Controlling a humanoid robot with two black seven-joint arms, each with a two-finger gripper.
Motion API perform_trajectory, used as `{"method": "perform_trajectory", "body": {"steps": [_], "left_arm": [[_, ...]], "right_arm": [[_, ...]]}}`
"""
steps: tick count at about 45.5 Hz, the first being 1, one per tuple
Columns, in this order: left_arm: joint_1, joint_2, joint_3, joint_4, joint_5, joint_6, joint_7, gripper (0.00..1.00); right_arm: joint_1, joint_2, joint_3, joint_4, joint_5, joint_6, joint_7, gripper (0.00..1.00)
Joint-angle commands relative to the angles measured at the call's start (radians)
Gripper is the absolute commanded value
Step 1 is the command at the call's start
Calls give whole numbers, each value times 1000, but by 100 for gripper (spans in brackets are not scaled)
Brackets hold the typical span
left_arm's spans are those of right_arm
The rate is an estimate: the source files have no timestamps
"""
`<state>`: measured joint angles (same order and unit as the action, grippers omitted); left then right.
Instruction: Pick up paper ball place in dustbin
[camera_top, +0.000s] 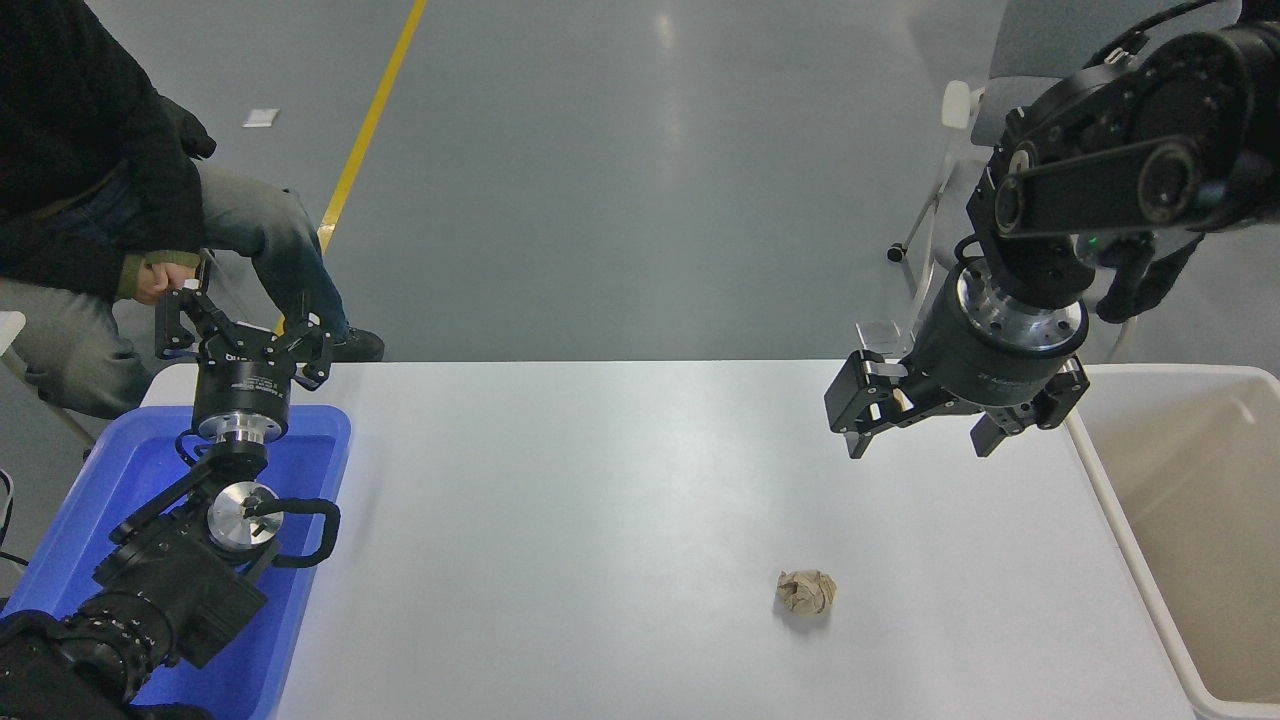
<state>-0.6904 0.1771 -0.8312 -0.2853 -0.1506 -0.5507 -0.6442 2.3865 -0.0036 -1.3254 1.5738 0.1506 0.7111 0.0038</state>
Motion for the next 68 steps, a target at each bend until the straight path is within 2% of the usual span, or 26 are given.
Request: {"method": "perform_trajectory", "body": {"steps": [1,24,50,68], "left_arm": [[0,-2,-9,0,-1,0,-2,99],[-1,1,-5,0,-1,0,0,99],[-1,-1,-5,0,-1,0,0,99],[0,1,-5,0,-1,0,0,99]], "right_arm": [[-1,0,0,0,0,-1,1,100],[-62,4,12,-34,3,-9,2,100],[-372,4,97,-209,38,-265,5,100],[-584,4,118,-258,-31,-406,2,100]]}}
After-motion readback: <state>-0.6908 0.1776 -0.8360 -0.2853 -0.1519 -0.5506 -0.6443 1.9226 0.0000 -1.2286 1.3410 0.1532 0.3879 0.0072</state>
